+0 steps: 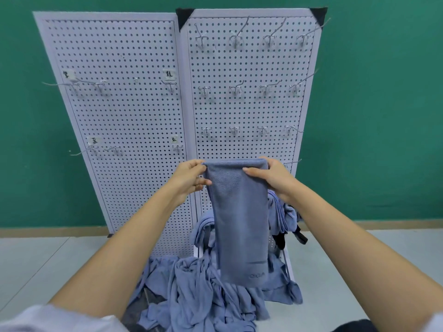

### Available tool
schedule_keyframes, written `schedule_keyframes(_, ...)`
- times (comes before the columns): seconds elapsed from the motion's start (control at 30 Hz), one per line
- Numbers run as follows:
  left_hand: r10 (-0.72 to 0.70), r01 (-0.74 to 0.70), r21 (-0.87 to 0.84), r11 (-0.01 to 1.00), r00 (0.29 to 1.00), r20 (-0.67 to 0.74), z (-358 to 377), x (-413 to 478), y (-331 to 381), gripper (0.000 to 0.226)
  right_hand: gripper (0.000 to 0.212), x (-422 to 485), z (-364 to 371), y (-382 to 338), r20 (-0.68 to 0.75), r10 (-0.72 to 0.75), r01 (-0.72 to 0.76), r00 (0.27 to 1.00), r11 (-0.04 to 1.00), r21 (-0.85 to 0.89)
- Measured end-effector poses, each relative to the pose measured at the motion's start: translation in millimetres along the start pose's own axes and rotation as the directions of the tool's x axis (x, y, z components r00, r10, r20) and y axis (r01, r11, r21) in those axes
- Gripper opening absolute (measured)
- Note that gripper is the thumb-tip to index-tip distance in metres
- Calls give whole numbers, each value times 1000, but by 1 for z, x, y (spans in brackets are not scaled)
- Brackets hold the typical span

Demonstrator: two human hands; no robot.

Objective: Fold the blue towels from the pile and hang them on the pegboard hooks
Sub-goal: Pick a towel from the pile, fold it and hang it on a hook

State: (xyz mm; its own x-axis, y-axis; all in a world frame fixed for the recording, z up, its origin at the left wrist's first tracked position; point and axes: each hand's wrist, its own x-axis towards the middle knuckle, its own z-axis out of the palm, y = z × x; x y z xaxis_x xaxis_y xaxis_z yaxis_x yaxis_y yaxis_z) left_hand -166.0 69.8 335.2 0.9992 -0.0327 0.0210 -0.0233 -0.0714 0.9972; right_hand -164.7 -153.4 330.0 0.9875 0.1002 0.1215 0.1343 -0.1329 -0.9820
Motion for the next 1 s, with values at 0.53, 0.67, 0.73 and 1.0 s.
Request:
schedule_keyframes(0.53, 187, -207, 84, 975, 963, 196, 68, 7, 5, 15, 29, -14, -47, -21, 93, -148, 175, 985, 813, -555)
schedule_keyframes(0.67, 185, -193, 38, 980, 969, 167, 72, 8, 9, 9, 29, -5, -36, -31, 160, -165, 230, 973, 713, -663)
schedule_keyframes(0.73, 170, -170, -5, 985, 982, 82, 65, 9, 9, 13, 27, -2, -28, -36, 157, -191, 246, 969, 701, -669)
schedule_keyframes(1.0, -49, 43, -52, 998, 992, -113, 33, 4, -57, 33, 22, 7, -2, -57, 195, -149, 242, 969, 714, -658)
